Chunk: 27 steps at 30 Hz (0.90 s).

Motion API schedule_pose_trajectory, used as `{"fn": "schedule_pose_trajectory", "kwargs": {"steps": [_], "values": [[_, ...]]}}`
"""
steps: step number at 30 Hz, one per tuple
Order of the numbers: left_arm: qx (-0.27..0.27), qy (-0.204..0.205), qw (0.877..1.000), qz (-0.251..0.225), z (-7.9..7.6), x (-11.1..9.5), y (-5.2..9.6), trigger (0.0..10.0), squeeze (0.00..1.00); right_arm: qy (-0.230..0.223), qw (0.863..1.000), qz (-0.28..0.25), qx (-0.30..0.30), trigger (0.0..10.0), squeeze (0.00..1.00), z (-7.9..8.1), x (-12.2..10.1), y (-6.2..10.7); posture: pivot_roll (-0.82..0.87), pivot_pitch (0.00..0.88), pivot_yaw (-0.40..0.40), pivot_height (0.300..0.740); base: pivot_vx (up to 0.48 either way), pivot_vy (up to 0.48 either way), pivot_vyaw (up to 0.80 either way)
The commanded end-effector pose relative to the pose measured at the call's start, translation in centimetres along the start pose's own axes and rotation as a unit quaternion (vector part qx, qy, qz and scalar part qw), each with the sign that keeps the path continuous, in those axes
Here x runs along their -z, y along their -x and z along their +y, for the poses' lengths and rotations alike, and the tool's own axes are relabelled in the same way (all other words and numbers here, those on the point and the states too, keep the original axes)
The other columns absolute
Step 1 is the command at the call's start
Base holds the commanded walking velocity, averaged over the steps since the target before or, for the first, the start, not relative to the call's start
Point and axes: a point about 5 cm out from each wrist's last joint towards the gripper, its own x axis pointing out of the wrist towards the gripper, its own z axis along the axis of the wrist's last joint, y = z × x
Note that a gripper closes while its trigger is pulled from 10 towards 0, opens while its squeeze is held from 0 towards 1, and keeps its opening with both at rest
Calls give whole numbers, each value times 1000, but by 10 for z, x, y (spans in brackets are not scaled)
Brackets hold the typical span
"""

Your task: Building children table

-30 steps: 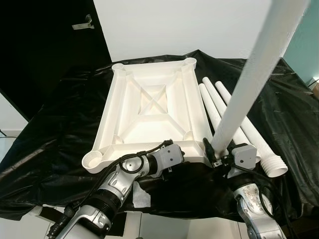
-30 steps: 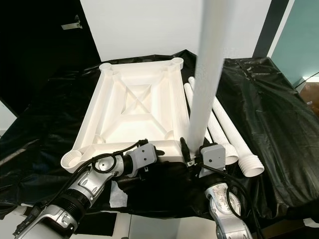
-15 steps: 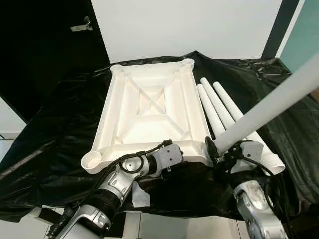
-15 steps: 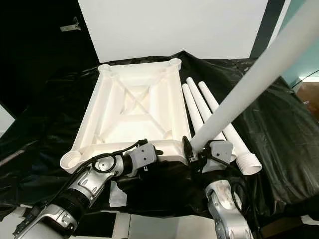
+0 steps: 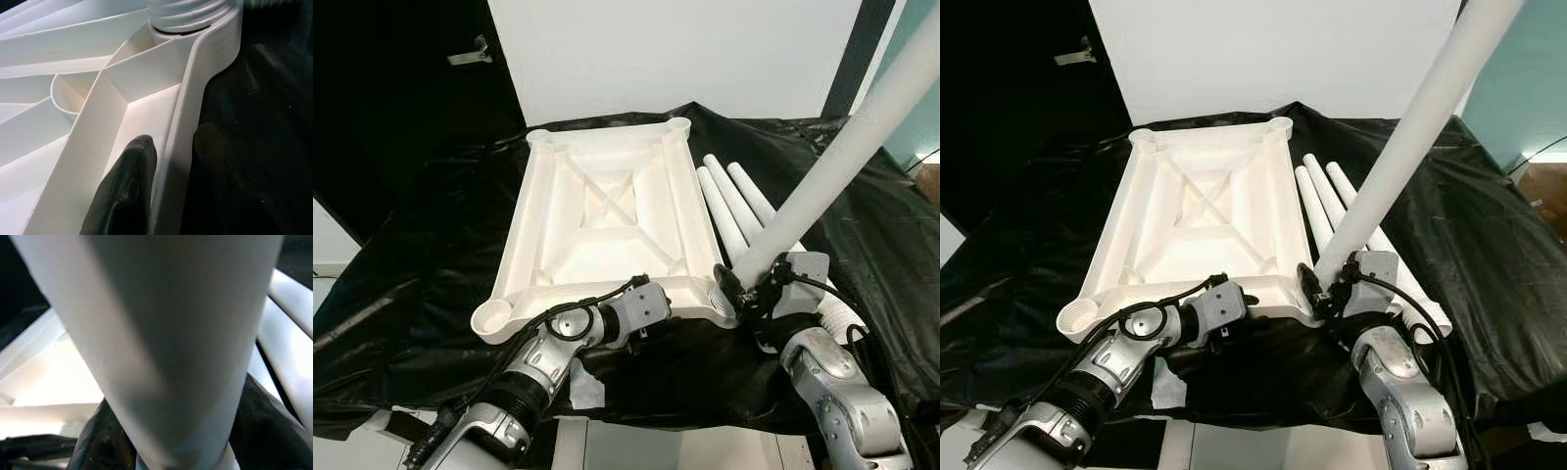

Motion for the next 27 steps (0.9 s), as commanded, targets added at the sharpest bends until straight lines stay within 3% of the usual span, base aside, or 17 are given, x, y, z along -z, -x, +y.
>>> {"fn": "schedule_pose_trajectory", "kwargs": {"steps": [1,8,27], "values": [[7,5,1000,24,-5,10,0,10000,0,-17,995,99,1,10000,0,1,31,5,-129,32,61,740,0,0,0],[6,9,1000,23,-7,10,-1,10000,0,-5,992,129,-14,10000,0,1,21,6,-129,35,53,740,0,0,0],[3,12,1000,21,-8,10,-1,10000,0,27,976,201,-79,10000,0,6,30,17,-130,36,46,740,0,0,0]]}}
